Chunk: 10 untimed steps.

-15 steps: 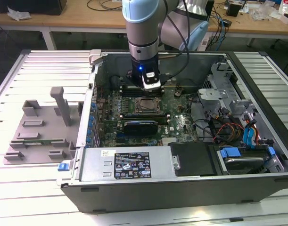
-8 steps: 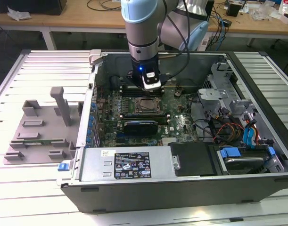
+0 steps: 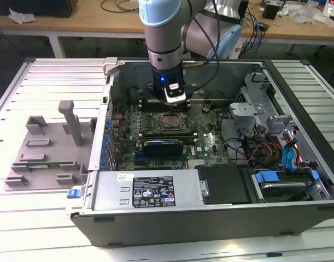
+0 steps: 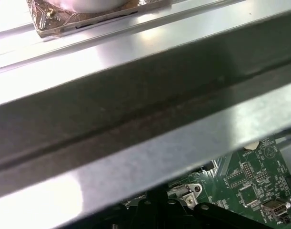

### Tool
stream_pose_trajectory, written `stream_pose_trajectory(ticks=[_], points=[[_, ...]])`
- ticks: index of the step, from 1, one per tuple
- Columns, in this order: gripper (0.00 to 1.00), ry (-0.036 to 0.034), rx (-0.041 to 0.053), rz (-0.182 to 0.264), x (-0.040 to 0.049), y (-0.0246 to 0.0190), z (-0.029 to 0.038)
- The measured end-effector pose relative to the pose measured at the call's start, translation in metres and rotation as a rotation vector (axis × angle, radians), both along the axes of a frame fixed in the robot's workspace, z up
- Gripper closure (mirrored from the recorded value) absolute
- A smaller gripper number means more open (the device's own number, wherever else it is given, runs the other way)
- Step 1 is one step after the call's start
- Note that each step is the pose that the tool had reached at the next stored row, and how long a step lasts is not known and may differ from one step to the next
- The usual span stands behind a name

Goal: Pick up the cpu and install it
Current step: 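Install the first cpu locking lever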

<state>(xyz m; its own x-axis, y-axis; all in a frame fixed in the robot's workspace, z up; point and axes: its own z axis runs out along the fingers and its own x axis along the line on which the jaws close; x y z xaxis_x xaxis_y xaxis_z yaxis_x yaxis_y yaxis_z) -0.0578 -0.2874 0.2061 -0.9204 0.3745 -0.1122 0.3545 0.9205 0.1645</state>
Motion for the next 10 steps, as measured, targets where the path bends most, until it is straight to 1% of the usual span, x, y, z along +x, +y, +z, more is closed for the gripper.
stream_pose_trajectory(ticks=[2,4,5,6,7,8,10], points=[[0.89,-0.0007,0.0002,0.0,-0.001,0.0006,0.0],[0.89,-0.0031,0.0,0.0,-0.0009,0.0006,-0.0002],[0.89,-0.0072,-0.0002,0.0,-0.001,0.0006,-0.0004],[0.89,-0.0137,-0.0003,0.0,-0.001,0.0006,-0.0007],[0.89,-0.0269,-0.0006,0.0,-0.001,0.0006,-0.0012],[0.89,-0.0332,-0.0006,0.0,-0.001,0.0007,-0.0014],[0.89,-0.0391,-0.0005,0.0,-0.0023,0.0007,-0.0016]])
